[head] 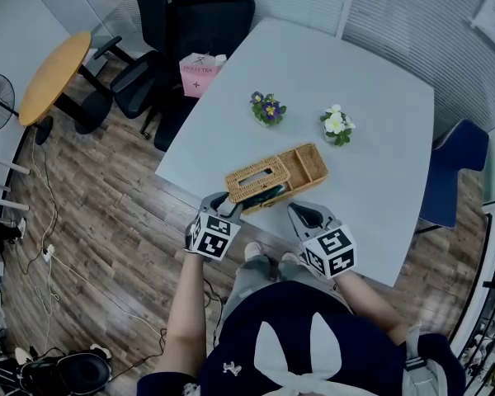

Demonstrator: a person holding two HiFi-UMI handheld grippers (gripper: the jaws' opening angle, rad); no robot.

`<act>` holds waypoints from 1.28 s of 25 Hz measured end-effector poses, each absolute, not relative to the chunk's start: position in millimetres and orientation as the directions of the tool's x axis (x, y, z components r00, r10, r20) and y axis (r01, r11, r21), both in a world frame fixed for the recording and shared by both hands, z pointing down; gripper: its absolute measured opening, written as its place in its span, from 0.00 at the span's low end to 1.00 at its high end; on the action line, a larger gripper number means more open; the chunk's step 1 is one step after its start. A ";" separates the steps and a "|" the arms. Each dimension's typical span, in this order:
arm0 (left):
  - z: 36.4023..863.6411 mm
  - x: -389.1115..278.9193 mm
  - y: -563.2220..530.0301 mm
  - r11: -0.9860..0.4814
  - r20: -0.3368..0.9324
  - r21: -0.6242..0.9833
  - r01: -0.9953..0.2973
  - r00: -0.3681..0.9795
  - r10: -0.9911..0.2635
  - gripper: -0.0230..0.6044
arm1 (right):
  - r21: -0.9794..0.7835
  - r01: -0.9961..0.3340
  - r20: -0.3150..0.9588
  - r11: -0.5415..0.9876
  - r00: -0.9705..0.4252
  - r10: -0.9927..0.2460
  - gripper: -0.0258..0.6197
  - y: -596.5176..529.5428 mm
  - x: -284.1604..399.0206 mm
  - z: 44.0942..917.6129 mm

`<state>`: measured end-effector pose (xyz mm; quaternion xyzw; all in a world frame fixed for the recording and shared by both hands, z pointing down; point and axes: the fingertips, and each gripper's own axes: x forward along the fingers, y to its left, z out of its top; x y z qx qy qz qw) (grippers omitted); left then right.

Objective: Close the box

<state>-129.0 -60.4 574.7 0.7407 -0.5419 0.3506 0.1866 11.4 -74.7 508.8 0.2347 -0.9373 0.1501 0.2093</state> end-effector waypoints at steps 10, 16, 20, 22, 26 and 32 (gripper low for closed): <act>582.2 -127.2 -57.0 -0.376 0.742 -0.122 -0.919 0.167 -0.649 0.30 | -0.182 -0.503 0.469 0.845 -0.800 -0.375 0.05 -76.8 9.5 511.6; 588.0 -124.8 -55.8 -0.398 0.759 -0.130 -0.908 0.167 -0.629 0.30 | -0.182 -0.503 0.471 0.845 -0.799 -0.374 0.05 -78.8 9.4 512.4; 592.4 -122.9 -53.9 -0.413 0.774 -0.129 -0.902 0.169 -0.610 0.31 | -0.182 -0.503 0.474 0.845 -0.798 -0.373 0.05 -78.6 9.7 512.3; 594.4 -121.9 -53.3 -0.417 0.777 -0.131 -0.900 0.168 -0.607 0.31 | -0.182 -0.503 0.476 0.845 -0.797 -0.372 0.05 -78.3 10.3 512.7; 598.1 -121.6 -52.6 -0.422 0.783 -0.140 -0.896 0.161 -0.601 0.31 | -0.180 -0.505 0.478 0.844 -0.795 -0.374 0.05 -78.7 10.4 513.3; 602.1 -122.2 -52.9 -0.428 0.789 -0.148 -0.891 0.154 -0.594 0.32 | -0.182 -0.506 0.479 0.843 -0.794 -0.374 0.05 -79.1 9.8 513.7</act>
